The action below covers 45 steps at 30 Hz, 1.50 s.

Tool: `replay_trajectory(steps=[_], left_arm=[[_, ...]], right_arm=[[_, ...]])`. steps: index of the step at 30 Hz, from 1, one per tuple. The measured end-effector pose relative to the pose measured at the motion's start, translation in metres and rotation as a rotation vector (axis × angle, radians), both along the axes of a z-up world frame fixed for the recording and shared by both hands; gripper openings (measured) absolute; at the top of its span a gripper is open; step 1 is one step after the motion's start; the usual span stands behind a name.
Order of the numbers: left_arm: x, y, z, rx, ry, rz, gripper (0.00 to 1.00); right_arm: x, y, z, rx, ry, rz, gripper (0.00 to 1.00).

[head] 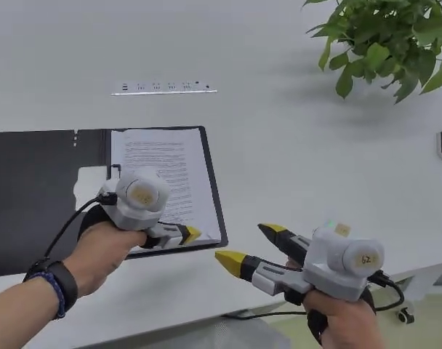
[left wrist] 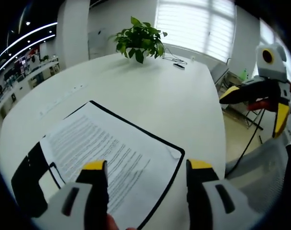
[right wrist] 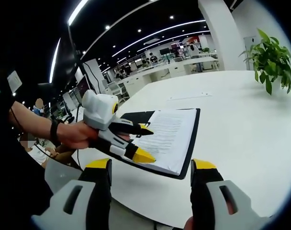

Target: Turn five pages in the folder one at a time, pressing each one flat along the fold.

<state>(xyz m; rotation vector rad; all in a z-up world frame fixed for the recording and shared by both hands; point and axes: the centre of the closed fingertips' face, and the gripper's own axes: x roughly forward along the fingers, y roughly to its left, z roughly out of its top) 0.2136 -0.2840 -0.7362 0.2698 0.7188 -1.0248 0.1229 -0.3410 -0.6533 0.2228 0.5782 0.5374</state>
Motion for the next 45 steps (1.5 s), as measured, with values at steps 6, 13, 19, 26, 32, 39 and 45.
replay_trajectory(steps=[6, 13, 19, 26, 32, 39, 45], left_arm=[[0.006, -0.010, -0.018, 0.024, -0.005, 0.047, 0.69], [0.006, -0.015, -0.039, 0.074, 0.006, 0.064, 0.72], [0.006, -0.008, -0.048, 0.111, -0.024, 0.048, 0.69], [0.011, -0.004, -0.044, 0.079, -0.006, 0.065, 0.64], [0.013, -0.002, -0.045, 0.083, -0.018, 0.066, 0.60], [0.018, 0.003, -0.041, 0.027, 0.011, 0.125, 0.53], [0.018, 0.009, -0.040, -0.013, 0.026, 0.170, 0.46]], right_arm=[[0.000, -0.001, -0.003, 0.001, 0.005, 0.003, 0.65], [-0.002, -0.003, -0.006, -0.002, 0.015, 0.007, 0.65], [-0.002, -0.006, -0.008, -0.001, 0.020, 0.003, 0.66], [0.001, -0.005, -0.011, 0.001, 0.025, 0.008, 0.65], [0.006, 0.001, -0.011, 0.007, 0.023, 0.015, 0.64], [0.009, 0.005, -0.013, 0.011, 0.023, 0.029, 0.64], [0.021, 0.011, -0.020, 0.044, 0.025, 0.030, 0.62]])
